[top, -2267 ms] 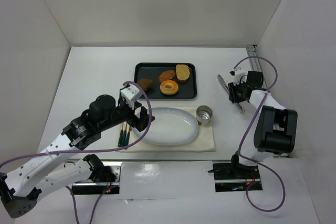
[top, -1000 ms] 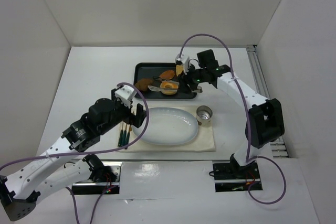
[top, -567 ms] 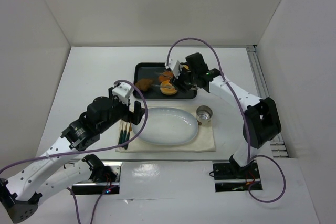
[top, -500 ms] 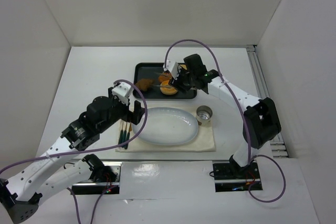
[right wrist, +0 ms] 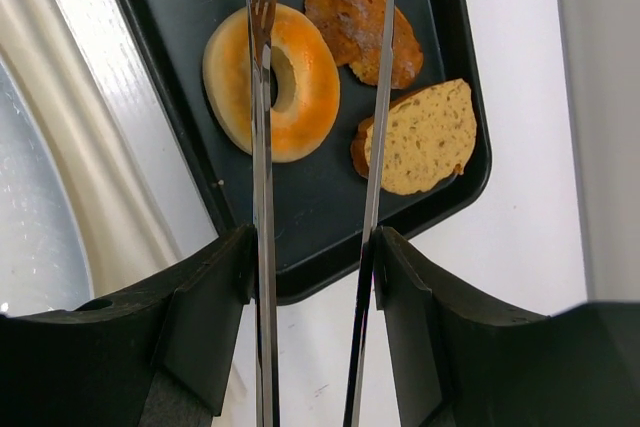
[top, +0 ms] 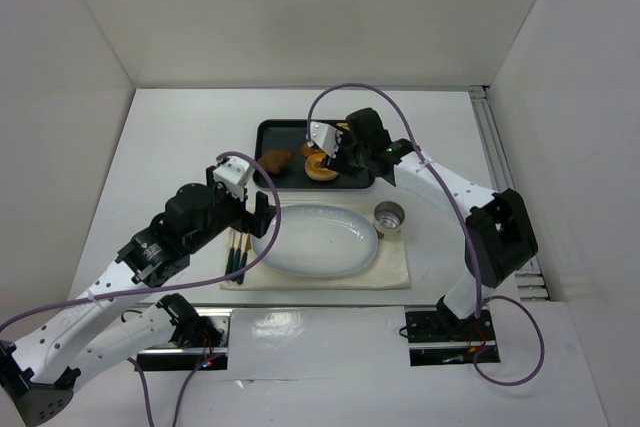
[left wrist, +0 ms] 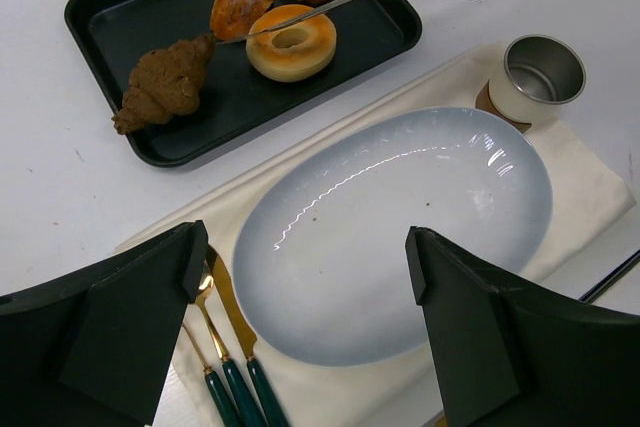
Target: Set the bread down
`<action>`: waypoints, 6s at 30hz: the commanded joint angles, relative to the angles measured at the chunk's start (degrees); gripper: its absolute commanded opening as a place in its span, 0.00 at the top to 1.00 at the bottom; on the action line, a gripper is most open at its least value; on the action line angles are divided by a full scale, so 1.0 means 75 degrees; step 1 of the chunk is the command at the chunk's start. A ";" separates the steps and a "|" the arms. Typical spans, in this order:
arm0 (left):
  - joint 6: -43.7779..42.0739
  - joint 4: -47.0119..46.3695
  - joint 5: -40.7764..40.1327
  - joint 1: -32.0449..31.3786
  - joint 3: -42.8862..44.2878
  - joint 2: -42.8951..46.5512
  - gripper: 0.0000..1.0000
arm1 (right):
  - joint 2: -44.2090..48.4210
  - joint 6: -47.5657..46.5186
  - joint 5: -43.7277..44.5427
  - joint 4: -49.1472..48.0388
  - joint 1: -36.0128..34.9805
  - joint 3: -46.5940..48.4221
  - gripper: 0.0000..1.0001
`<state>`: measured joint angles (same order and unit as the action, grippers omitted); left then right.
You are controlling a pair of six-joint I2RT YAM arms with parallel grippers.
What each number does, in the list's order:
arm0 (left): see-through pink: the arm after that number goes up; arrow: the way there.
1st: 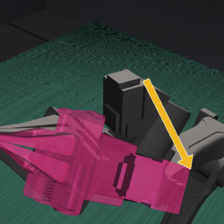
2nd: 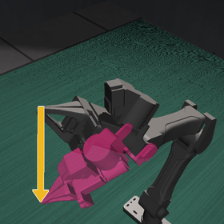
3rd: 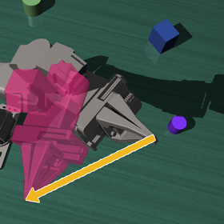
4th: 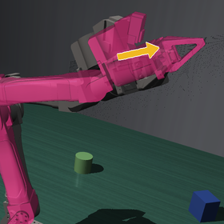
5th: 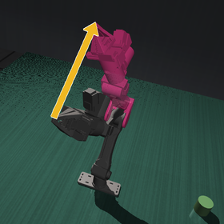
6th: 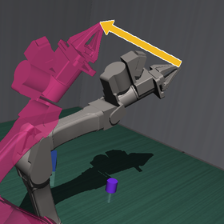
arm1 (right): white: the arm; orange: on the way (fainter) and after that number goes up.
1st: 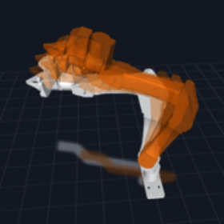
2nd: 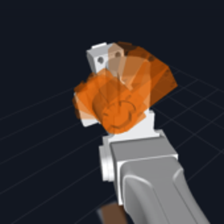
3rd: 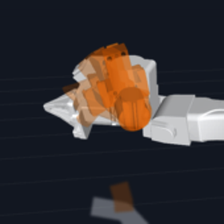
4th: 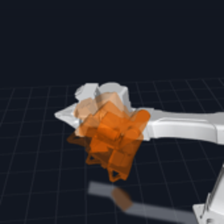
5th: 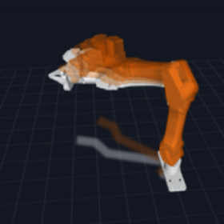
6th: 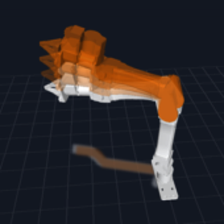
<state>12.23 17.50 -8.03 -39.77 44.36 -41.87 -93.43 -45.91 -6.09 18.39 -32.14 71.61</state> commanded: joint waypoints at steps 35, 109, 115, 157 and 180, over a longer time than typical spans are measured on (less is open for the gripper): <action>-0.0025 -0.0388 0.0028 0.0052 0.0003 0.0039 0.00 | -0.0047 -0.2538 0.1163 -0.1068 -0.1000 -0.0524 0.40; -0.0025 -0.0458 -0.0558 0.0052 -0.0067 0.0262 0.00 | 0.4205 -0.1729 -0.1977 0.3195 -0.0226 -0.1532 0.86; -0.0025 -0.0458 -0.0710 0.0052 -0.0067 0.0262 0.00 | 0.4851 -0.2960 -0.2306 0.4226 0.0171 -0.1790 0.89; -0.0025 -0.0458 -0.0710 0.0052 -0.0067 0.0262 0.00 | 0.5226 -0.3054 -0.2095 0.4579 0.0394 -0.2541 0.49; -0.0025 -0.0458 -0.0641 0.0052 -0.0067 0.0403 0.00 | 0.6398 -0.0036 -0.1114 0.0962 0.1952 -0.2856 0.51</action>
<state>12.21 16.27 -12.80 -39.75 44.21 -39.70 -45.89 -56.23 -18.83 40.12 -19.92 52.45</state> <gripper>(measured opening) 1.000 0.501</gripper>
